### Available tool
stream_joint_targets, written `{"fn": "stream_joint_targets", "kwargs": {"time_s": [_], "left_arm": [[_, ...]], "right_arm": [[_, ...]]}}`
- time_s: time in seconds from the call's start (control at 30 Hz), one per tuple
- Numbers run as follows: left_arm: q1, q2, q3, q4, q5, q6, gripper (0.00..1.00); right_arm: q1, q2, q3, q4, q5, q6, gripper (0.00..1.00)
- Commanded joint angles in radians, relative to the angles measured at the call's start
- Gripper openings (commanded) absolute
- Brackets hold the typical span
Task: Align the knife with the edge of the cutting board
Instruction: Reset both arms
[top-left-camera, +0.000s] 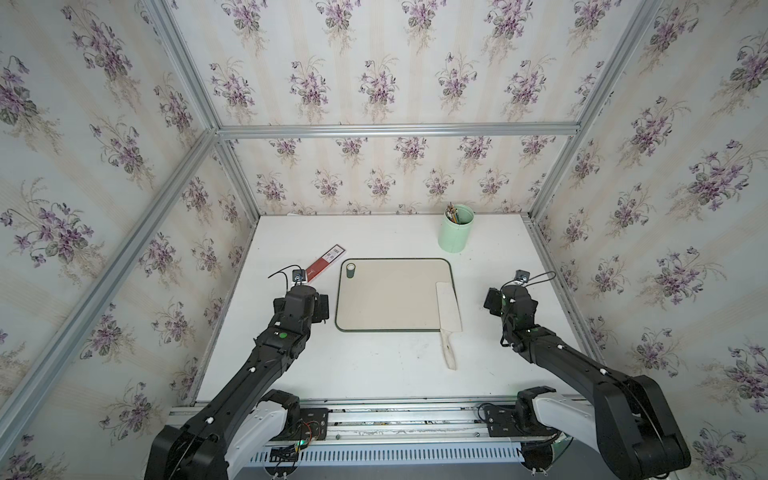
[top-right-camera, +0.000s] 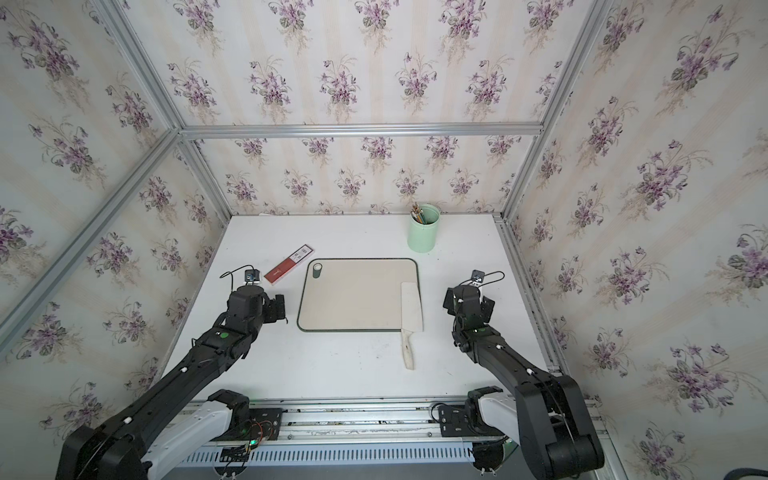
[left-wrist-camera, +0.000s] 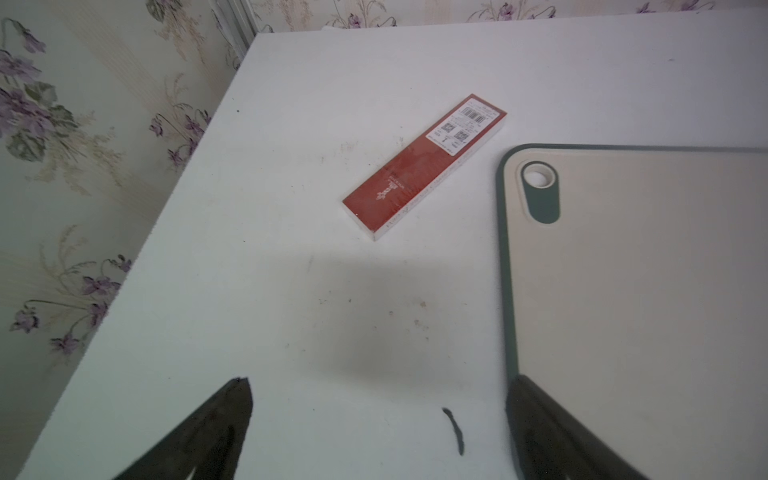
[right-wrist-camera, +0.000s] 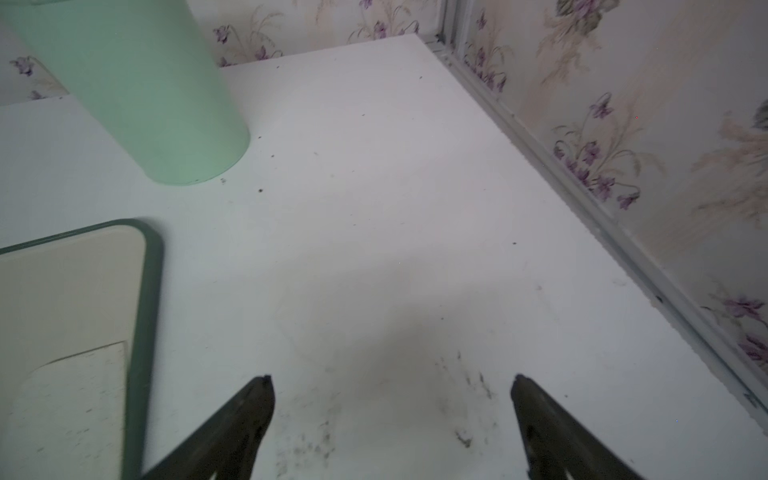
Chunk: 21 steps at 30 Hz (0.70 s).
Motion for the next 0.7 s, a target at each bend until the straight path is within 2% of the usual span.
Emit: {"fn": "stream_joint_targets", "kwargs": {"time_s": [0.0, 0.07, 0.1, 0.17, 0.23, 0.27, 0.3, 0.33, 0.4, 0.47, 0.53, 0.57, 0.6, 0.63, 0.67], "left_arm": [[0.027, 0.106, -0.090, 0.429, -0.108, 0.187, 0.99], [0.079, 0.226, -0.132, 0.664, -0.054, 0.231, 0.99], [0.093, 0.274, -0.123, 0.728, -0.051, 0.241, 0.99], [0.125, 0.350, -0.104, 0.825, 0.024, 0.277, 0.99], [0.208, 0.431, -0.090, 0.892, 0.200, 0.220, 1.00], [0.228, 0.496, -0.074, 0.902, 0.195, 0.199, 1.00], [0.238, 0.516, -0.077, 0.925, 0.229, 0.194, 1.00], [0.240, 0.520, -0.085, 0.935, 0.279, 0.212, 1.00], [0.231, 0.528, -0.112, 0.978, 0.489, 0.322, 1.00], [0.226, 0.547, -0.152, 1.082, 0.423, 0.294, 1.00], [0.226, 0.567, -0.098, 1.013, 0.336, 0.266, 1.00], [0.227, 0.556, -0.038, 0.874, 0.290, 0.235, 1.00], [0.230, 0.538, -0.030, 0.829, 0.302, 0.226, 0.99], [0.232, 0.542, -0.048, 0.876, 0.292, 0.228, 1.00], [0.231, 0.562, -0.051, 0.915, 0.281, 0.232, 0.99]], "right_arm": [[-0.023, 0.042, -0.057, 0.370, 0.052, -0.114, 0.94], [-0.032, 0.096, -0.064, 0.501, 0.072, -0.135, 0.96], [-0.047, 0.124, -0.073, 0.581, 0.062, -0.141, 0.96], [-0.060, 0.167, -0.103, 0.743, 0.048, -0.157, 0.95], [-0.097, 0.248, -0.195, 1.041, -0.048, -0.135, 0.92], [-0.105, 0.318, -0.225, 1.181, -0.064, -0.147, 0.91], [-0.098, 0.333, -0.250, 1.243, -0.105, -0.173, 0.89], [-0.098, 0.316, -0.250, 1.197, -0.162, -0.181, 0.87], [-0.098, 0.375, -0.245, 1.240, -0.194, -0.192, 0.85], [-0.098, 0.455, -0.240, 1.353, -0.170, -0.204, 0.87], [-0.106, 0.358, -0.160, 1.069, -0.164, -0.161, 0.87], [-0.119, 0.388, -0.122, 1.024, -0.195, -0.163, 0.85], [-0.120, 0.413, -0.101, 1.038, -0.207, -0.181, 0.87], [-0.119, 0.379, -0.068, 0.913, -0.214, -0.169, 0.90], [-0.121, 0.379, -0.073, 0.901, -0.217, -0.167, 0.91]]}}
